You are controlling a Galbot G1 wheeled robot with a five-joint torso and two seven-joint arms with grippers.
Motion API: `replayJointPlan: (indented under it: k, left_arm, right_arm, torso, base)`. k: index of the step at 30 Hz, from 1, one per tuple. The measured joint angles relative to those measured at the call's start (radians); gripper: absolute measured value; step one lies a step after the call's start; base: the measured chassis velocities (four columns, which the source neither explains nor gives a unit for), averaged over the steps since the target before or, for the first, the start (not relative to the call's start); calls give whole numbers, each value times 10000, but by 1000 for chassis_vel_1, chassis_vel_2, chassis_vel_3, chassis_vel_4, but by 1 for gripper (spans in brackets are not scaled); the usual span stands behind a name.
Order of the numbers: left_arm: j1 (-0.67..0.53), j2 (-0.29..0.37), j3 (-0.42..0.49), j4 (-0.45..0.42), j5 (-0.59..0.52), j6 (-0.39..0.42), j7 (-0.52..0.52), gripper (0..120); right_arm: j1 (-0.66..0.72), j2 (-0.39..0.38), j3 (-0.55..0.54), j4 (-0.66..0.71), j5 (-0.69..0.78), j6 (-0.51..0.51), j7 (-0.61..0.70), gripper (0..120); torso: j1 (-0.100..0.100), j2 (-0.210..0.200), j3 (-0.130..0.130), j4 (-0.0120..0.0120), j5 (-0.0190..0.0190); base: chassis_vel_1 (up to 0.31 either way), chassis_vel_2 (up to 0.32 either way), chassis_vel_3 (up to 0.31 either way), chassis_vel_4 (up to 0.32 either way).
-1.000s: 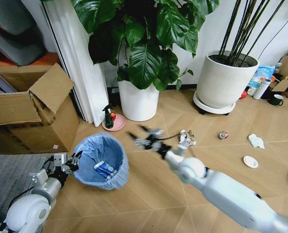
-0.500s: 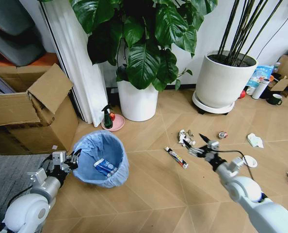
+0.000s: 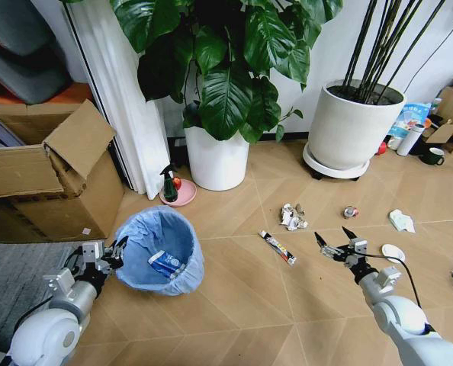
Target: Pick up the trash bin and place the garbage on the floor into it.
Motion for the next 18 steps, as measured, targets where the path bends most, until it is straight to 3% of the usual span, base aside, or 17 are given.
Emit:
replayJointPlan:
  k: [7,18]
  left_arm:
    - [-123,-152,-100,138,79,-67,38,0]
    - [-129,-204,-33,157,143,-72,45,0]
  right_arm:
    - [-387,1030,1153,420,-46,-14,-215,100]
    - [-552,1235,1448,412,7,37,-472,100]
  torso:
    - [1,0,0,-1,2]
    - [0,0,-1,0,1]
  base:
    - [0,0,0,0]
    - [-4,3,5,-4]
